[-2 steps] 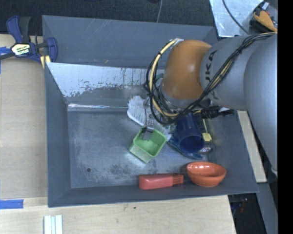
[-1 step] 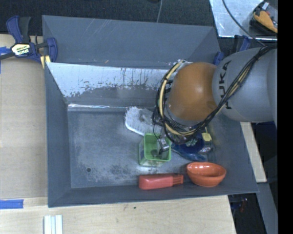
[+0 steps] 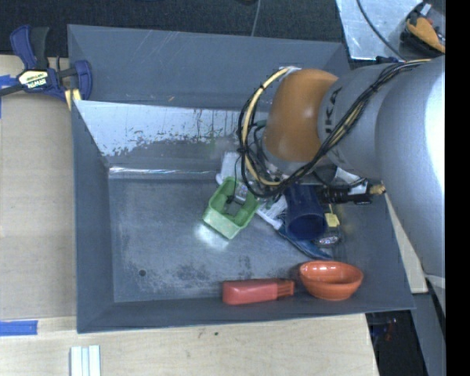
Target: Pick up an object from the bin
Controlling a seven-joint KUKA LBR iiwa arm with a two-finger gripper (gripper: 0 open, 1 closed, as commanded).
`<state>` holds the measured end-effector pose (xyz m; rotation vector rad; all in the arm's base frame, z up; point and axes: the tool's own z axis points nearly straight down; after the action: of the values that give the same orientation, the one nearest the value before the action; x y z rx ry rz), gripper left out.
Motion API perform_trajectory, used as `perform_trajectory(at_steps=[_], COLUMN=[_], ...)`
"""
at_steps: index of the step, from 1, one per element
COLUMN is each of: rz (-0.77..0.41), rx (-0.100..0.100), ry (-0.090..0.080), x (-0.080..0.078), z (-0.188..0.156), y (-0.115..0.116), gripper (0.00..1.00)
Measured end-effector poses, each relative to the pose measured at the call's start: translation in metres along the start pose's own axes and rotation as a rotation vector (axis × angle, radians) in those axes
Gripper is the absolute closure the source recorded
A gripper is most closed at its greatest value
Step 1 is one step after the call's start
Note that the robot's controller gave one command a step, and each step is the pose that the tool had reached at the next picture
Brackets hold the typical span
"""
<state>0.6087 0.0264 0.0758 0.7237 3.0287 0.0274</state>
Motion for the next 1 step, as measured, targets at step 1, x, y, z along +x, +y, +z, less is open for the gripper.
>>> perform_trajectory(at_steps=[1], rz=[0.000], rx=[0.000], ry=[0.000], x=[0.0001], z=[-0.0001], y=[-0.0004], gripper=[1.00])
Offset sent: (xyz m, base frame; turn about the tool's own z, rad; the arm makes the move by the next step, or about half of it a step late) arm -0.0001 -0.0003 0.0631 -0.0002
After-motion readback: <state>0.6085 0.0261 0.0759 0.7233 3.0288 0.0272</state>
